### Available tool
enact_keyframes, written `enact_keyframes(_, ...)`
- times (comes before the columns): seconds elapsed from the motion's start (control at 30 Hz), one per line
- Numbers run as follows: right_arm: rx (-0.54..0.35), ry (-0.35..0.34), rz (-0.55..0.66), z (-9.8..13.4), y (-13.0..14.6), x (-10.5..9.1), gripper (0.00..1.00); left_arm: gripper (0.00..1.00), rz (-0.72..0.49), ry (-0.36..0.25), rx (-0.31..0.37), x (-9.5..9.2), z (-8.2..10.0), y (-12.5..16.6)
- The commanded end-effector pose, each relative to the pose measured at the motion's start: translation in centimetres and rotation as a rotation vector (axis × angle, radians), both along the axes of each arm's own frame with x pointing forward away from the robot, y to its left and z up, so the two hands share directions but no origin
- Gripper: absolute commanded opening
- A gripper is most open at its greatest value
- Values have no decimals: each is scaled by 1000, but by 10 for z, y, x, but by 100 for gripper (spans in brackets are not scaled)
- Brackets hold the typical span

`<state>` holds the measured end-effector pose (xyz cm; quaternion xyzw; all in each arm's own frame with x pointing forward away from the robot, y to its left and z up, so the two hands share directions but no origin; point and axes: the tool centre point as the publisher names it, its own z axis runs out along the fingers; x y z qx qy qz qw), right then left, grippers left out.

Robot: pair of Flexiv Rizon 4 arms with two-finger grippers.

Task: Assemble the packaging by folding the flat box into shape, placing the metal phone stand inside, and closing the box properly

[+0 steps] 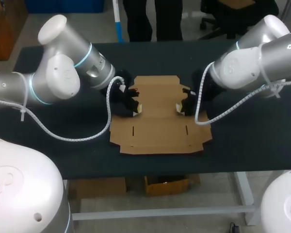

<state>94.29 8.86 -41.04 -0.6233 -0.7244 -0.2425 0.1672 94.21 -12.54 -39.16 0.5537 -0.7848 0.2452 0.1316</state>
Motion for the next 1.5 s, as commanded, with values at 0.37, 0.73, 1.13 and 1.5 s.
enact_keyframes(0.37, -56, 29, -3, -10, 9, 1, 0, 0, 51, 12, 93, 6, -17, -12)
enact_keyframes(0.73, -83, 53, -20, -17, 7, -2, 0, 0, 123, -1, 179, 2, -25, -14)
enact_keyframes(1.13, -82, 36, -41, -6, 0, -4, 0, 0, 156, 2, 204, -3, -16, -5)
enact_keyframes(1.5, -13, -3, -64, 15, -16, -3, 0, 0, 160, -11, 159, -1, 7, 14)
